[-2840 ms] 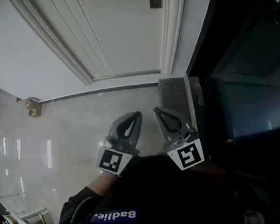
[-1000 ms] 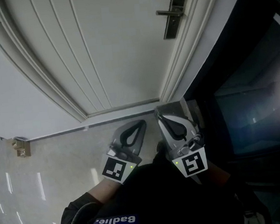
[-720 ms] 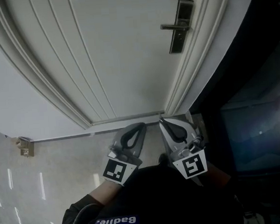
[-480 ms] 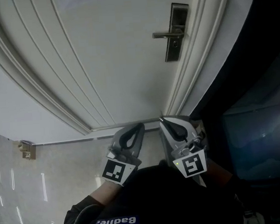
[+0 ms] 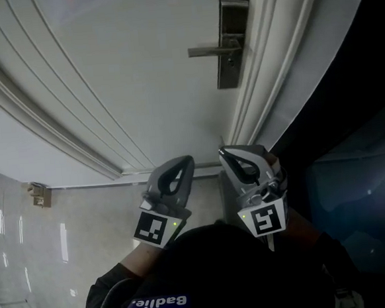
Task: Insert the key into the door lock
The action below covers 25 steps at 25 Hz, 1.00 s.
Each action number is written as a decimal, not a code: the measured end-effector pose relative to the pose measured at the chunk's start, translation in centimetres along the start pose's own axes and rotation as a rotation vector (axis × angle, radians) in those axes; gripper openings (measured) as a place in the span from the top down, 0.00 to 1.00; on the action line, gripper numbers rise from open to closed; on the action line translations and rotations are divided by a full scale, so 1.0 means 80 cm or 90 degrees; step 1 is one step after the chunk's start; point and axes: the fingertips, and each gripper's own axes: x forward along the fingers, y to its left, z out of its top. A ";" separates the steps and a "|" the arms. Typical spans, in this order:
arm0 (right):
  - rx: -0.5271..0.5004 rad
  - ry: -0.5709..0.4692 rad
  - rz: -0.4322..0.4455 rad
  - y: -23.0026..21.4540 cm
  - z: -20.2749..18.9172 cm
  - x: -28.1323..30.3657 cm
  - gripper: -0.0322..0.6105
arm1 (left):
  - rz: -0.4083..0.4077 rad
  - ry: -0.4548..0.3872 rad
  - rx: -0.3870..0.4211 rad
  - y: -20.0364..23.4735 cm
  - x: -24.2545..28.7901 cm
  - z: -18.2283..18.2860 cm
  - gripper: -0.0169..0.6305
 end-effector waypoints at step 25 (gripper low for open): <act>-0.294 0.020 0.059 -0.040 -0.063 0.042 0.93 | -0.069 0.004 -0.030 0.005 0.080 -0.015 0.95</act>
